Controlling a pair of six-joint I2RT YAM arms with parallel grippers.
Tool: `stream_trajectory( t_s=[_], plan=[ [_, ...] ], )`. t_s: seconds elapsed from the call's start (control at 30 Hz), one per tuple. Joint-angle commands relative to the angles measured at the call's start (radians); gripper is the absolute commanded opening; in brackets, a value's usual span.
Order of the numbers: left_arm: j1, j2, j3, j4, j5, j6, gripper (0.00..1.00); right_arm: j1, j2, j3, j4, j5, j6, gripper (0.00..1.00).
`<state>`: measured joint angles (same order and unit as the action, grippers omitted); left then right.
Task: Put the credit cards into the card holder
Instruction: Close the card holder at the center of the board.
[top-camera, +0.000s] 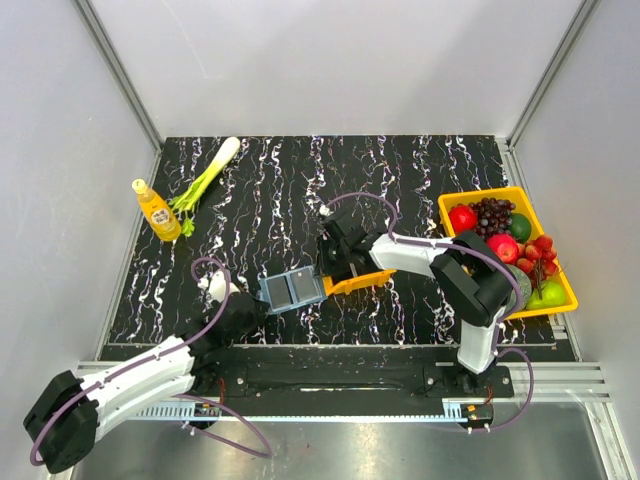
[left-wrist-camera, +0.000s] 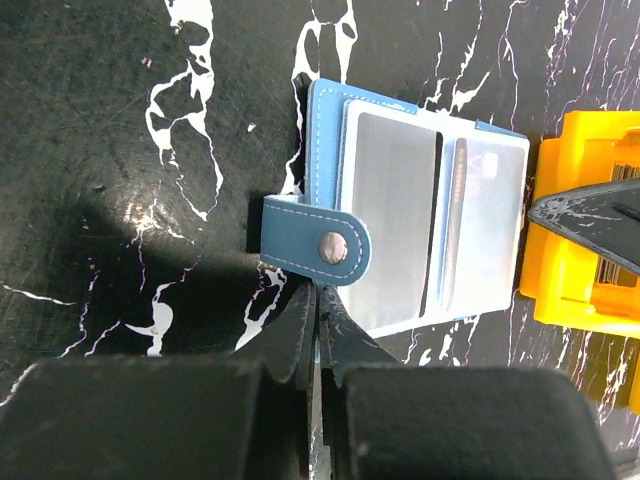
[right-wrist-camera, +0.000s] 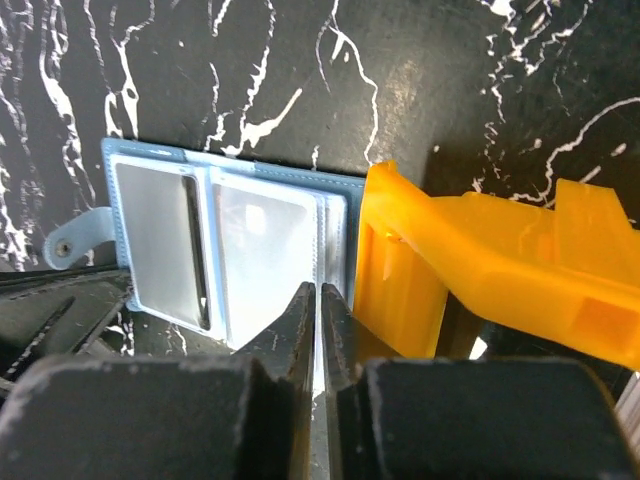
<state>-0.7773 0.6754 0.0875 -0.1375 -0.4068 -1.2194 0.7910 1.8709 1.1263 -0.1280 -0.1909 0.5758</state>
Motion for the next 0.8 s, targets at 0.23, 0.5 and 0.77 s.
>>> stream_trajectory(
  t_s=[0.23, 0.5, 0.77],
  plan=[
    [0.004, -0.066, 0.115, -0.138, -0.069, 0.126, 0.00, -0.073, -0.058, -0.074, -0.084, 0.157, -0.028, 0.13],
    [0.004, 0.027, 0.244, -0.139, -0.023, 0.288, 0.00, -0.079, -0.064, -0.099, -0.001, -0.019, 0.007, 0.29],
    [0.006, 0.231, 0.383, -0.010, 0.138, 0.461, 0.17, -0.079, -0.010, -0.095, 0.047, -0.088, 0.035, 0.31]
  ],
)
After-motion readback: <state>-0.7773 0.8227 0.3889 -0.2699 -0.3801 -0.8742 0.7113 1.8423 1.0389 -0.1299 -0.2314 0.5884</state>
